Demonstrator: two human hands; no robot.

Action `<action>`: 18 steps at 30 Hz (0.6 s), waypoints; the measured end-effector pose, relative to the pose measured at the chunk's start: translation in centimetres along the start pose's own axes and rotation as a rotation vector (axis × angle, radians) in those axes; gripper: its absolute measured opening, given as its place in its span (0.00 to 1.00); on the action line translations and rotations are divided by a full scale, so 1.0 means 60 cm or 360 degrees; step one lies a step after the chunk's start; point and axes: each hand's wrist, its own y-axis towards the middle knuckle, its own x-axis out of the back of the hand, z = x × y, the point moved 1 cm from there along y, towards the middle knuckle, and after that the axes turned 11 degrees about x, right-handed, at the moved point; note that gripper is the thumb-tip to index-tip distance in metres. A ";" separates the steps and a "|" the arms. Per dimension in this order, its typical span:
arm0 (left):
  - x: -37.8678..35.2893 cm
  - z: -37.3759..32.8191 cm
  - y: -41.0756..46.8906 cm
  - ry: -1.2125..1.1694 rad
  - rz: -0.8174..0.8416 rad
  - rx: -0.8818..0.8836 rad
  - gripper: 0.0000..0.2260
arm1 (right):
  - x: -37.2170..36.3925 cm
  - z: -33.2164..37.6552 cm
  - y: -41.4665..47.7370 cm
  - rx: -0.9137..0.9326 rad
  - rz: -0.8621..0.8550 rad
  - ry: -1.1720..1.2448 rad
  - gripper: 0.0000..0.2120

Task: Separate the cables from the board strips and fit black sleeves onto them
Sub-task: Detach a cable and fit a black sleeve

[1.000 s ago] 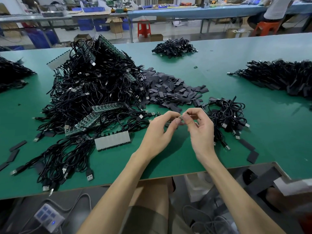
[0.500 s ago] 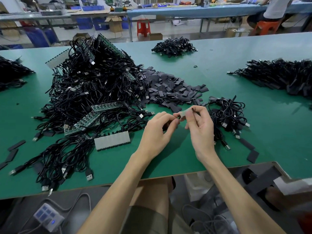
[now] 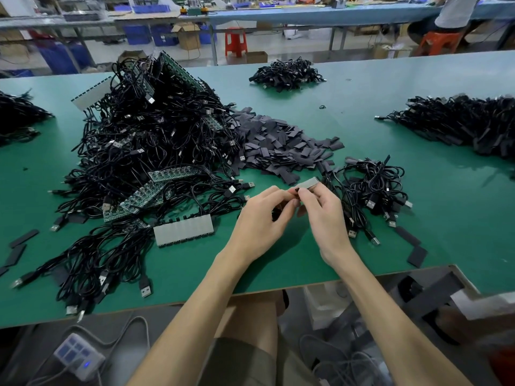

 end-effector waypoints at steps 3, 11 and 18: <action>-0.002 -0.001 -0.001 0.0036 -0.0004 0.0013 0.06 | 0.001 -0.003 0.001 -0.0041 -0.0014 -0.0022 0.12; 0.000 -0.007 -0.004 0.0103 -0.0173 0.0096 0.11 | 0.004 -0.004 0.002 -0.0055 -0.0037 -0.0007 0.11; 0.007 0.021 0.006 -0.0134 -0.0449 0.0530 0.04 | 0.007 0.000 0.001 -0.0136 -0.0107 0.0133 0.10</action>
